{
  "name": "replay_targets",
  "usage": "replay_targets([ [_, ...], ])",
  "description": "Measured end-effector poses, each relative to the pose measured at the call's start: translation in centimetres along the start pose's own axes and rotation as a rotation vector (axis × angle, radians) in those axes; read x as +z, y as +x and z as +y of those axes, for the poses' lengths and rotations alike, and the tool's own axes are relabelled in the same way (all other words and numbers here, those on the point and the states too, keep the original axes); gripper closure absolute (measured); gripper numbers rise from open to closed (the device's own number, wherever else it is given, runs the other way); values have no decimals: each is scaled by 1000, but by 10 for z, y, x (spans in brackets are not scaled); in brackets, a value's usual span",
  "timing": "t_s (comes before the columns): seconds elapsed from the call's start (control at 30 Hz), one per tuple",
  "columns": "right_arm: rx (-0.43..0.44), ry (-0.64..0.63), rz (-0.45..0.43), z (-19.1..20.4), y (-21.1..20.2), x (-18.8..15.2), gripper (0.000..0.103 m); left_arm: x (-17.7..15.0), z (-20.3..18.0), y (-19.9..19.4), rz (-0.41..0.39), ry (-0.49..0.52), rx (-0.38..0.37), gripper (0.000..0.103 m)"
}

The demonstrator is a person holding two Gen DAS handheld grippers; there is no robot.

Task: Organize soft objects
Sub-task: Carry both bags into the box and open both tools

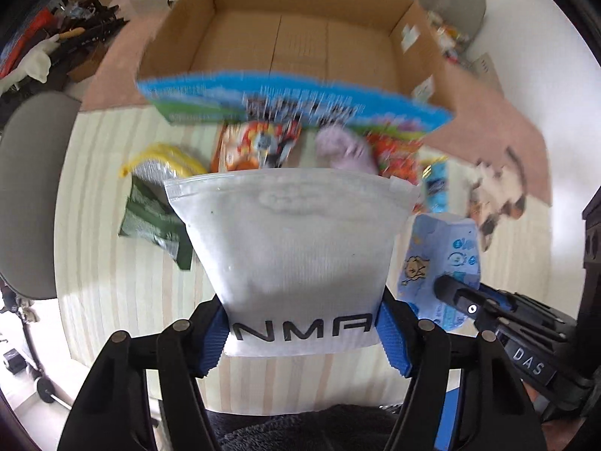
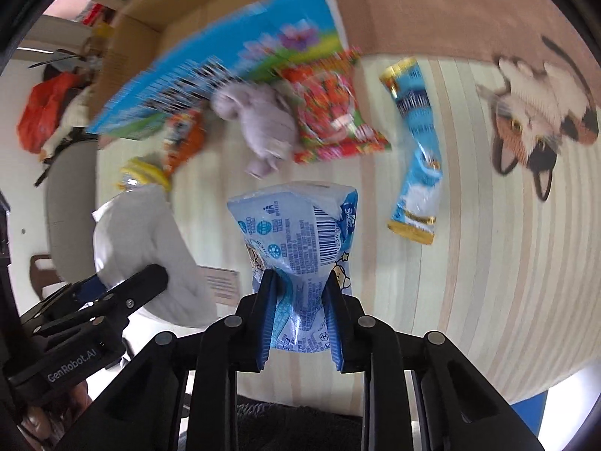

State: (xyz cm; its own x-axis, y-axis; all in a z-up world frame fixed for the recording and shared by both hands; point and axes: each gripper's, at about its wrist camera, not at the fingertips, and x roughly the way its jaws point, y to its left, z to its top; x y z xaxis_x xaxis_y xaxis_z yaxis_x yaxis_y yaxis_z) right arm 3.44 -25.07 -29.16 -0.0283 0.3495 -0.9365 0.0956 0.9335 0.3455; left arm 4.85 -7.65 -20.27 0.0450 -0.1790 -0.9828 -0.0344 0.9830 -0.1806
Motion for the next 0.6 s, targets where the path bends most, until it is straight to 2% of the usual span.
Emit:
replay_targets([
  [0.13, 50, -64, -73, 25, -48, 29, 77, 52, -2, -44, -38, 8, -64, 37],
  [0.23, 68, -87, -119, 42, -85, 65, 77, 102, -7, -54, -63, 33, -50, 37],
  [0.3, 42, -98, -162, 47, -107, 96, 77, 137, -4, -52, -69, 52, -25, 37],
  [0.43, -21, -81, -196, 67, -117, 169, 77, 212, 11, -26, -30, 66, -9, 37],
  [0.5, -49, -73, -189, 78, -110, 212, 77, 251, 9, 3, -7, 77, 10, 37],
  [0.6, -91, -67, -168, 81, -83, 259, 77, 296, 12, 36, 55, 70, -11, 37],
])
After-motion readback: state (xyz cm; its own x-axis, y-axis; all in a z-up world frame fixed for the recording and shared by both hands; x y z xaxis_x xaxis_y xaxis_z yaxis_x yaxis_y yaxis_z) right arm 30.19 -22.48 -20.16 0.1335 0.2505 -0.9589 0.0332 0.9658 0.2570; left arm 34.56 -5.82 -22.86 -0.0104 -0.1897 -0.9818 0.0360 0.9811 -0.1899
